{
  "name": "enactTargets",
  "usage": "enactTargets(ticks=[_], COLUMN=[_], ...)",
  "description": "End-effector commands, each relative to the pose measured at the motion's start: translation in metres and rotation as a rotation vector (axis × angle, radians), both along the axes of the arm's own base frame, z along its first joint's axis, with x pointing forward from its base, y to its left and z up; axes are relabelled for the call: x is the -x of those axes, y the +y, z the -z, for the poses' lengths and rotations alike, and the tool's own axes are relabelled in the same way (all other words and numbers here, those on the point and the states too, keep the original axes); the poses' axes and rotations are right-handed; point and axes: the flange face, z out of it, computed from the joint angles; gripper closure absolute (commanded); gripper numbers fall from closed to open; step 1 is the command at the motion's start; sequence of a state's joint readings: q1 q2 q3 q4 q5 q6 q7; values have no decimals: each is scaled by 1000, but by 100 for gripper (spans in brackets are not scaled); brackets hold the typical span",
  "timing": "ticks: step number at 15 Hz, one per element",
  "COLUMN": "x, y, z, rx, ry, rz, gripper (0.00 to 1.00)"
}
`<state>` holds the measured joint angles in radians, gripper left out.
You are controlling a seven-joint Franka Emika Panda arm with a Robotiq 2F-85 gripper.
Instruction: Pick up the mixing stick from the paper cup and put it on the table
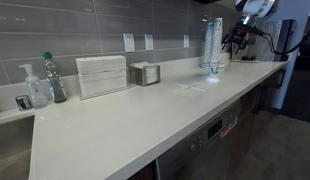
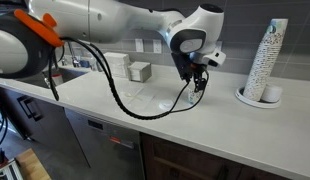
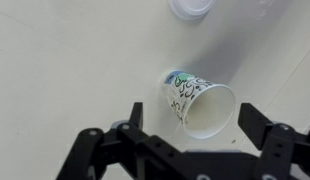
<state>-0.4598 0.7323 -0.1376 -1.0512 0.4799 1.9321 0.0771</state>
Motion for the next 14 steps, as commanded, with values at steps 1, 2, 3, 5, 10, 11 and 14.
enactTargets(ticks=[1, 2, 3, 5, 10, 11, 14], x=[-11, -13, -15, -21, -30, -31, -35], y=[-10, -11, -12, -15, -19, -20, -20], z=[10, 13, 15, 20, 28, 30, 36], rx=[-31, -34, -36, -33, -58, -63, -67], ry=[-2, -4, -7, -23, -47, -50, -53], rz=[9, 9, 13, 29, 52, 56, 71], gripper=[25, 34, 37, 36, 34, 45, 68])
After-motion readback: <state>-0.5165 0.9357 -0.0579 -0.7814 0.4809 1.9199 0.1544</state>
